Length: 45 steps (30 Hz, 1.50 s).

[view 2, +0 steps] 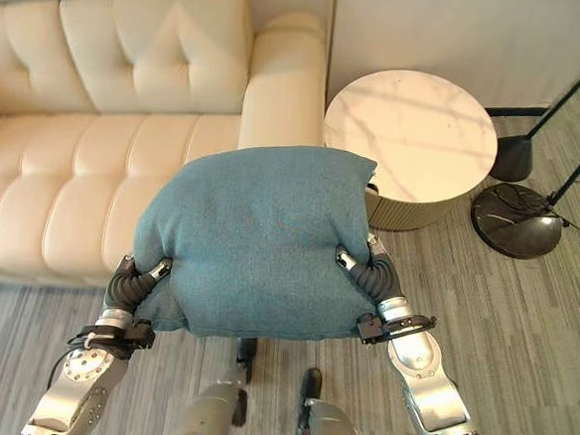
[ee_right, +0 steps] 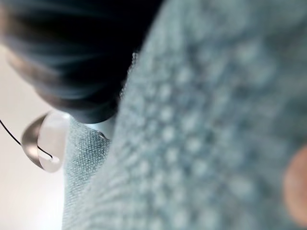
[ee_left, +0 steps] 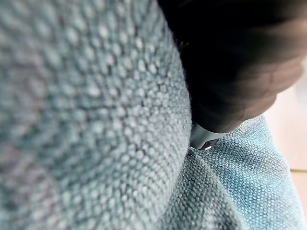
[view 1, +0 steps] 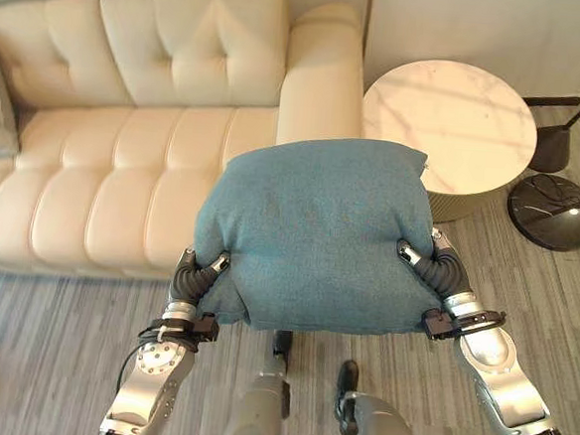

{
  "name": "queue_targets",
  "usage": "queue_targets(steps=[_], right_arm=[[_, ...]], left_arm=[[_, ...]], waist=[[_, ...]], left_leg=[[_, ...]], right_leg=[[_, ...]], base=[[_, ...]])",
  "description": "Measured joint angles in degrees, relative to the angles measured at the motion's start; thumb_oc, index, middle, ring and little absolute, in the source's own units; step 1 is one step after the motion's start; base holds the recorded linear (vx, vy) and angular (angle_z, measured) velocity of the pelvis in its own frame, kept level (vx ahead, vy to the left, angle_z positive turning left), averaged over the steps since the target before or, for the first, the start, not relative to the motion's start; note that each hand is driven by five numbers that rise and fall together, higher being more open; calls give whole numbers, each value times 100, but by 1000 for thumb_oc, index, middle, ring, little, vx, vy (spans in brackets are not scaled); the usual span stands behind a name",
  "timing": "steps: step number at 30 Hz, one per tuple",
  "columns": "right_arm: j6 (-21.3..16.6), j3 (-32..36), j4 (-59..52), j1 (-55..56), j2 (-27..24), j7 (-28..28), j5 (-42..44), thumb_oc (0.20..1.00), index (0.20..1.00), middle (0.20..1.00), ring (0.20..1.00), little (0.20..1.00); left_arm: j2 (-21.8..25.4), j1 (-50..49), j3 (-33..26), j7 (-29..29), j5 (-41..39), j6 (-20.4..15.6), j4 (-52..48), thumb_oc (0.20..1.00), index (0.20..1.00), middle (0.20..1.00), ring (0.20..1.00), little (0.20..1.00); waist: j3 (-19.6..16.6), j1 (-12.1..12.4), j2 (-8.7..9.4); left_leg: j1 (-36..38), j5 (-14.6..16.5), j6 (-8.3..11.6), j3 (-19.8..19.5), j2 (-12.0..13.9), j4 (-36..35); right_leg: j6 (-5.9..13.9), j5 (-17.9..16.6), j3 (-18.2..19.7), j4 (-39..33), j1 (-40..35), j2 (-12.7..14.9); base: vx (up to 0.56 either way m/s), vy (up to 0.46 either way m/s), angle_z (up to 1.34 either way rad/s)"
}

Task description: Pick up all the scattered cushions and arrange them neatly on the sofa.

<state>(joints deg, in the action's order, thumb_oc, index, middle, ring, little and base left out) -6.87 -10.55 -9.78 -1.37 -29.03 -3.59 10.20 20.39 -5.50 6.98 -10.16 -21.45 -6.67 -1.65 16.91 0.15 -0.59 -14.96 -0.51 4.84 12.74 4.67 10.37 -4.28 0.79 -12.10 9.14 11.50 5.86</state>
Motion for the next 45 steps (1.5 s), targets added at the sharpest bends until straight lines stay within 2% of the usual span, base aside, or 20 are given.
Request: queue_targets(steps=[4,5,6,7,8,12,16,22,25,26,27,29,30,33,35,38,39,42,44,45], right_arm=[[-7,243,-58,102,-38,-20,0,200,200,200,200,200],[-9,332,-89,125,-52,-20,-1,200,200,200,200,200],[-9,403,-96,129,-92,-2,-1,200,200,200,200,200],[-8,437,-87,144,-97,3,-2,200,200,200,200,200],[-6,437,-87,189,46,0,-1,200,200,200,200,200],[23,98,-2,227,276,78,0,200,200,200,200,200],[130,-82,39,199,361,171,0,200,200,200,200,200],[242,-124,45,224,423,200,-1,200,200,200,200,200],[244,-28,36,226,408,204,-3,200,200,200,200,200],[247,3,40,252,413,215,-4,200,200,200,200,200],[247,-26,37,313,449,214,-3,200,200,200,200,200],[241,14,31,430,491,216,-2,200,200,200,200,200],[241,-16,21,440,549,250,3,200,200,200,200,200],[240,19,15,444,549,294,49,200,200,200,200,200],[241,51,16,454,527,310,213,200,200,200,200,200],[232,216,15,559,502,435,273,200,200,200,200,200],[231,256,26,662,471,454,355,200,200,200,200,200],[234,287,46,812,367,451,458,200,200,200,200,200],[233,332,106,838,283,447,457,200,200,200,200,200],[233,372,83,840,221,454,458,200,200,200,200,200]], left_arm=[[-191,280,174,40,-21,-15,79,200,200,200,200,200],[-193,343,196,61,-21,-19,62,200,200,200,200,200],[-215,342,215,77,-21,-18,47,200,200,200,200,200],[-224,337,238,84,-19,-13,50,200,200,200,200,200],[-192,361,236,82,-18,-11,48,200,200,200,200,200],[121,49,117,95,-14,42,59,200,200,200,200,200],[200,-238,-41,145,4,87,52,200,200,200,200,200],[222,-322,-31,223,8,170,63,200,200,200,200,200],[179,-103,30,293,10,199,243,200,200,200,200,200],[179,-64,62,311,12,204,292,200,200,200,200,200],[204,-57,70,320,18,207,332,200,200,200,200,200],[184,-63,124,318,22,214,374,200,200,200,200,200],[298,-58,130,320,25,212,406,200,200,200,200,200],[361,-58,189,329,28,215,415,200,200,200,200,200],[263,-56,188,329,45,216,430,200,200,200,200,200],[235,-66,239,360,65,218,431,200,200,200,200,200],[209,-67,275,386,66,218,431,200,200,200,200,200],[141,-90,323,437,68,223,419,200,200,200,200,200],[153,-116,406,469,64,225,427,200,200,200,200,200],[136,-176,423,511,62,225,424,200,200,200,200,200]], waist=[[-62,-549,-130],[-72,-548,-150],[-153,-553,-323],[-213,-566,-443],[-229,-563,-381],[-309,-351,-221],[-360,-74,-90],[-496,-119,177],[-489,-206,152],[-490,-335,112],[-451,-448,161],[-394,-493,166],[-325,-546,98],[-188,-572,157],[-109,-629,135],[-126,-738,171],[-132,-790,166],[-202,-993,-137],[-243,-1197,-146],[-312,-1199,-129]], left_leg=[[963,184,31,1073,518,-297],[1123,165,13,1186,575,-470],[1291,-298,-125,1284,710,-692],[1359,-226,16,1156,703,-892],[1365,-220,23,1012,543,-1009],[1408,-144,-117,796,196,-989],[1439,-107,-174,679,126,-985],[1409,-49,-219,661,90,-943],[1228,133,-434,584,-10,-715],[1125,236,-495,496,-83,-464],[1152,449,-739,352,-301,-326],[1242,490,-804,307,-355,-370],[1215,498,-864,159,-343,-409],[1201,495,-1005,63,-466,-384],[1196,588,-914,-155,-529,-375],[1346,686,-799,-549,-661,-400],[1477,788,-692,-740,-700,-410],[1479,1021,-232,-1084,-354,-52],[1290,1239,146,-982,-204,1004],[985,1359,341,-870,-128,2079]], right_leg=[[280,-189,-965,-457,-573,270],[319,-201,-1122,-444,-594,320],[454,-223,-1244,-438,-610,258],[548,-229,-1347,-431,-622,224],[642,-264,-1380,-429,-637,373],[889,-406,-1280,-676,-952,643],[1003,-501,-1287,-858,-1121,635],[1011,-515,-1272,-792,-1100,675],[1102,-383,-1085,158,-694,984],[1089,-374,-837,804,-403,1186],[1044,-421,-180,1926,125,1488],[1269,148,495,2567,646,1282],[1287,368,500,2016,718,806],[1235,386,142,1184,956,327],[1398,327,-106,649,1087,123],[1331,53,-732,14,877,180],[1147,-191,-724,-46,715,205],[1046,-303,-641,62,453,-113],[570,-141,-695,179,220,-232],[241,-170,-702,162,127,-283]], base=[[27,110,117],[28,152,129],[35,86,69],[54,113,76],[116,190,62],[77,148,45],[65,175,12],[97,294,1],[47,336,18],[164,313,42],[337,373,38],[332,209,25],[307,137,31],[385,116,41],[445,59,63],[335,-2,73],[494,-38,85],[472,-30,75],[413,-34,59],[380,-79,-16]])
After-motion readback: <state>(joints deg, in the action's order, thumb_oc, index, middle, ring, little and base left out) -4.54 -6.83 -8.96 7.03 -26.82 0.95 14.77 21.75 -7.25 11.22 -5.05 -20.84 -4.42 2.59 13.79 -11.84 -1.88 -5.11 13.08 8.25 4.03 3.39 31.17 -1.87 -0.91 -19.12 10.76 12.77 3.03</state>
